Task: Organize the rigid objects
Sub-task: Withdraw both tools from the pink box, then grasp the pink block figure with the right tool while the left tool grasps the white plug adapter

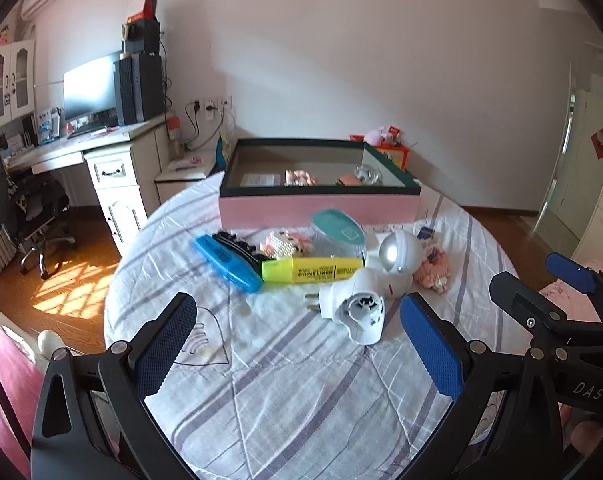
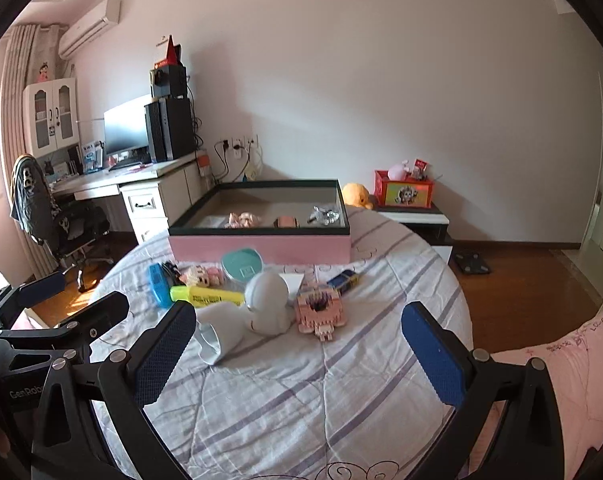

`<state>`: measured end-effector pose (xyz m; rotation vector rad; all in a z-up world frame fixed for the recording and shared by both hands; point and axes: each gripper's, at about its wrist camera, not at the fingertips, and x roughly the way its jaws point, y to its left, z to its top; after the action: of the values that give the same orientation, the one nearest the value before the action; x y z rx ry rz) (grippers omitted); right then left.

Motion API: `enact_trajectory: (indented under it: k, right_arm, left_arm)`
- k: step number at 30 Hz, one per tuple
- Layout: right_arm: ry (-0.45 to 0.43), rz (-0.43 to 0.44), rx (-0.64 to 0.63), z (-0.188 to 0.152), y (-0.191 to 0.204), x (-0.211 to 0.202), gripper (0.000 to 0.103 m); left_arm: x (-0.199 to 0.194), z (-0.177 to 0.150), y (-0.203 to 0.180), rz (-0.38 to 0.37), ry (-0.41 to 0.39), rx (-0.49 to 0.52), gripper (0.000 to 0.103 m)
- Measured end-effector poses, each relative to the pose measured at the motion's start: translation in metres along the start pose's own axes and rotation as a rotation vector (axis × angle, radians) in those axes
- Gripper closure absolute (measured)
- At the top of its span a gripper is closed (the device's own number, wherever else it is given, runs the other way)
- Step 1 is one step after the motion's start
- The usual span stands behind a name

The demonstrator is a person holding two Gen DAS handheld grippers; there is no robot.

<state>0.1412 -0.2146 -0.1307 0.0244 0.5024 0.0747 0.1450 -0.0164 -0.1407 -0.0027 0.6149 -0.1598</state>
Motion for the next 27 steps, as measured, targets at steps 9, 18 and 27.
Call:
enact_trajectory:
  k: [9,18,27]
  right_arm:
    - [0.107,-0.018,0.050,-0.024,-0.037,0.044,0.000]
    - [0.205,-0.010,0.070,-0.027,-0.056,0.098,0.000]
    - [0.334,0.001,-0.004,-0.012,-0.048,0.146,0.000]
  left_arm:
    - [0.066,-0.007,-0.028,-0.029,0.128,0.022,0.000]
    - [0.125,-0.003,-0.032,0.006,0.290,0.015,0.001]
    - [0.128,0.001,-0.031,0.028,0.258,0.074,0.029]
